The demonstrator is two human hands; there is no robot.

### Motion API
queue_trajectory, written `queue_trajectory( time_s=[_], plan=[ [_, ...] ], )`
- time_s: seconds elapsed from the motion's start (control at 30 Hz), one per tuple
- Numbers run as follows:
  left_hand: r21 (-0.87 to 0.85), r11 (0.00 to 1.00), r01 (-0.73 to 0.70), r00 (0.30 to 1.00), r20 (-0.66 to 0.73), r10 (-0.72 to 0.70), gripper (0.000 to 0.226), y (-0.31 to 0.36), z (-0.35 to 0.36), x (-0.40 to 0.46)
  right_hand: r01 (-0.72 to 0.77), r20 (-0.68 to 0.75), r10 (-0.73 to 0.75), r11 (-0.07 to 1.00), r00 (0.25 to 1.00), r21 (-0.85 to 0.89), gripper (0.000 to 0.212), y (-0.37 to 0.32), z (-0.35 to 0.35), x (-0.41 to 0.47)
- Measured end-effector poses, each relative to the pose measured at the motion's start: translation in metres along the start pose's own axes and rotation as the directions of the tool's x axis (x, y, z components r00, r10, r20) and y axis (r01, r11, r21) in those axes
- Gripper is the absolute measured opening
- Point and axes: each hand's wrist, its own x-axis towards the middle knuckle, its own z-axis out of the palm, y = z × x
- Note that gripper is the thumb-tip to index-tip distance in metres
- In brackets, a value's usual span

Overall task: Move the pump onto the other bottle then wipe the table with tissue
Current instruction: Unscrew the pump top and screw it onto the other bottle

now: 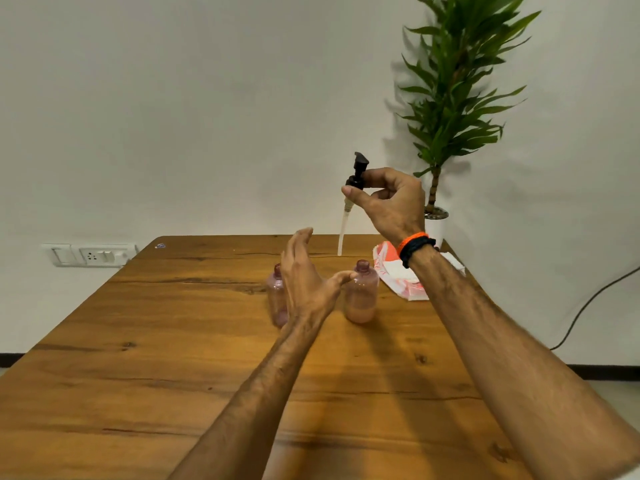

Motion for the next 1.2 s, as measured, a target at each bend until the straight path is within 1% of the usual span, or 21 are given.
queue_trajectory(
  time_s=[0.07,0.13,0.2,0.3,0.4,0.5,0.57,0.77,0.87,0.97,1.1,1.2],
  plan=[
    [-0.025,0.997,0.071,0.993,0.101,-0.068,0.112,0.002,0.017,-0.003,-0.001,-0.009,0.001,1.0,1.0,-0.028,0.032,0.005,-0.011,0.002],
    [-0.012,0.987,0.158,0.969,0.193,-0.152,0.114,0.002,0.033,-0.006,-0.005,-0.017,0.004,0.998,1.0,-0.056,0.031,0.01,-0.021,0.003],
    [0.005,0.977,0.215,0.945,0.251,-0.209,0.112,-0.001,0.047,-0.007,0.0,-0.022,-0.002,0.997,1.0,-0.077,0.03,0.015,-0.028,0.004],
    [0.015,0.965,0.262,0.92,0.298,-0.254,0.107,-0.006,0.061,-0.009,0.0,-0.027,-0.003,0.996,1.0,-0.091,0.03,0.02,-0.032,0.005],
    [0.027,0.959,0.282,0.912,0.303,-0.277,0.099,-0.011,0.069,-0.011,0.006,-0.017,-0.008,0.995,1.0,-0.099,0.029,0.022,-0.032,0.007],
    [-0.005,0.962,0.273,0.917,0.305,-0.258,0.084,-0.014,0.071,-0.014,0.005,0.008,-0.004,0.995,1.0,-0.105,0.028,0.026,-0.029,0.006],
    [-0.018,0.962,0.271,0.918,0.304,-0.253,0.078,-0.016,0.071,-0.016,-0.001,0.026,0.003,0.994,1.0,-0.108,0.028,0.03,-0.025,0.005],
    [-0.016,0.968,0.251,0.925,0.299,-0.234,0.074,-0.017,0.07,-0.016,-0.085,0.083,0.096,0.989,0.992,-0.123,0.027,0.05,-0.014,-0.011],
    [-0.001,0.969,0.246,0.926,0.295,-0.234,0.071,-0.019,0.069,-0.017,-0.136,0.118,0.152,0.981,0.981,-0.136,0.03,0.063,-0.011,-0.026],
    [0.008,0.971,0.239,0.926,0.3,-0.23,0.072,-0.019,0.069,-0.018,-0.173,0.098,0.186,0.977,0.978,-0.125,0.03,0.07,-0.01,-0.033],
    [0.006,0.971,0.239,0.921,0.316,-0.229,0.072,-0.018,0.069,-0.017,-0.15,0.12,0.177,0.968,0.977,-0.203,0.025,0.075,-0.011,-0.039],
    [0.002,0.97,0.243,0.919,0.32,-0.231,0.069,-0.019,0.069,-0.018,-0.151,0.149,0.191,0.958,0.97,-0.244,0.025,0.08,-0.011,-0.044]
  ],
)
